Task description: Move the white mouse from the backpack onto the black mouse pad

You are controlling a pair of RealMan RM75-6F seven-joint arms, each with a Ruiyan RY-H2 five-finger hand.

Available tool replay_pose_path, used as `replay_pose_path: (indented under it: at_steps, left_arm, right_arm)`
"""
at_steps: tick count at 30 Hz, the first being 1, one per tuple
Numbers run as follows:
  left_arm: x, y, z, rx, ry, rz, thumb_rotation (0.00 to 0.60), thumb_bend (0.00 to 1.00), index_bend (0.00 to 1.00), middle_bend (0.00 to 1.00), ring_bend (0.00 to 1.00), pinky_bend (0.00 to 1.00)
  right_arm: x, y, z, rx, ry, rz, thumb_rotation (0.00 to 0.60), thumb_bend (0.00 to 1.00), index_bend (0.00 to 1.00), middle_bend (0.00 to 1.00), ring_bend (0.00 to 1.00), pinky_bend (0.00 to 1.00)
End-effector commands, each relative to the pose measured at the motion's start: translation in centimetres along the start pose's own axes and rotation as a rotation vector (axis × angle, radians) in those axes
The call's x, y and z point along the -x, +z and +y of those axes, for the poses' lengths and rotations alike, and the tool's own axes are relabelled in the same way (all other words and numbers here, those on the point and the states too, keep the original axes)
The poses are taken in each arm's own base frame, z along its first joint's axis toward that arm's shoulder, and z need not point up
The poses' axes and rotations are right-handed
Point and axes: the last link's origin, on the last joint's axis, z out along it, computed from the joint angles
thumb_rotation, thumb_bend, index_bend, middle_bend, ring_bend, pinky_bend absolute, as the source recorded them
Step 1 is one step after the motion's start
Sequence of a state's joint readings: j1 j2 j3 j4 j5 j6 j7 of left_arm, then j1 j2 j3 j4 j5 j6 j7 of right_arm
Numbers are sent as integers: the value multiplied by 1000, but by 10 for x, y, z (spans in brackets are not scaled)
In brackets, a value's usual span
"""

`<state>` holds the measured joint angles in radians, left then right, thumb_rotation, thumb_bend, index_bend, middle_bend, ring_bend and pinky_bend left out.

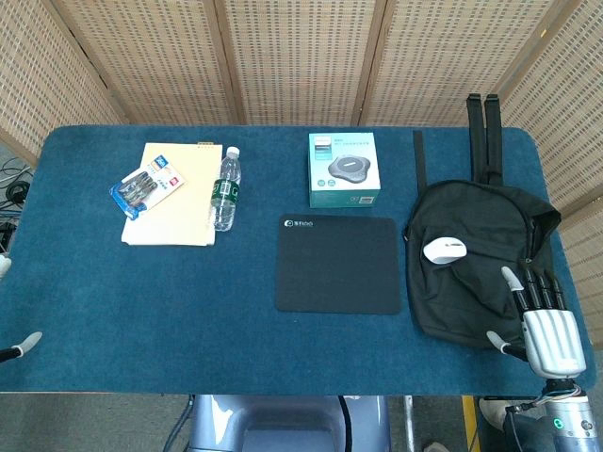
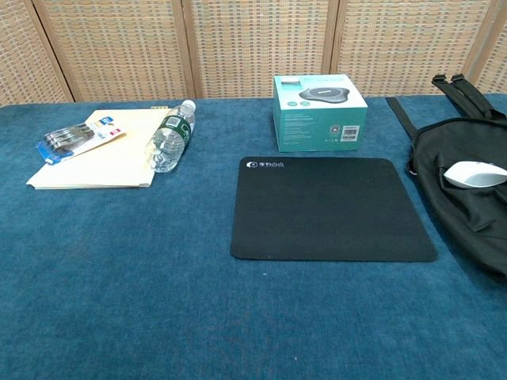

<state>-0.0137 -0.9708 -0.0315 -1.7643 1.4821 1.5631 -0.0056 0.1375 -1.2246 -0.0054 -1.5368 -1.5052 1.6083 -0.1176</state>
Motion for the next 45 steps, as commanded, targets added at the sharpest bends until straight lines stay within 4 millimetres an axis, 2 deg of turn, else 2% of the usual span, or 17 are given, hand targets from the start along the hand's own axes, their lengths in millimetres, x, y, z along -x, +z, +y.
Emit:
replay_pose_path:
  at_steps: [1, 7, 9, 10, 11, 13, 16, 21, 28, 34, 45]
  left_arm:
    - [0, 1, 0, 0, -1, -2, 600, 0, 0, 0, 0, 0]
    - [1, 2, 0, -1, 0, -4, 600, 0, 0, 0, 0, 0]
    - [1, 3, 1, -3, 2, -4, 600, 0, 0, 0, 0, 0]
    - [2, 4, 0, -5, 2, -6, 600, 0, 0, 0, 0, 0]
    - [4, 7, 1, -7, 5, -19, 600, 0, 0, 0, 0, 0]
    - [5, 12, 1, -17, 7, -27, 600, 0, 0, 0, 0, 0]
    - [5, 16, 2, -30, 12, -26, 600, 0, 0, 0, 0, 0]
    - [9, 19, 6, -47, 44, -24, 600, 0, 0, 0, 0, 0]
    - [14, 25, 6, -77, 63, -27, 600, 0, 0, 0, 0, 0]
    - [18, 32, 5, -100, 81, -36, 600, 0, 0, 0, 0, 0]
    - [23, 39, 4, -136, 101, -52, 600, 0, 0, 0, 0, 0]
  right_arm:
    - [0, 0, 0, 9, -3, -10, 600, 0, 0, 0, 0, 0]
    - [1, 4, 0, -7, 8, -33, 600, 0, 0, 0, 0, 0]
    - [0, 13, -2, -22, 36, -42, 600, 0, 0, 0, 0, 0]
    - [-1, 23, -3, -36, 52, -51, 600, 0, 0, 0, 0, 0]
    - [0, 51, -3, -74, 42, -108, 600, 0, 0, 0, 0, 0]
    - [-3, 84, 0, -111, 0, -177, 600, 0, 0, 0, 0, 0]
    - [-2, 116, 1, -139, -28, -263, 600, 0, 0, 0, 0, 0]
    - [9, 162, 7, -128, -20, -439, 600, 0, 0, 0, 0, 0]
    - [18, 212, 9, -120, -72, -454, 600, 0, 39, 3, 0, 0]
    - [22, 234, 4, -133, -150, -490, 600, 0, 76, 60, 0, 51]
    - [40, 241, -6, -161, -241, -624, 600, 0, 105, 91, 0, 69]
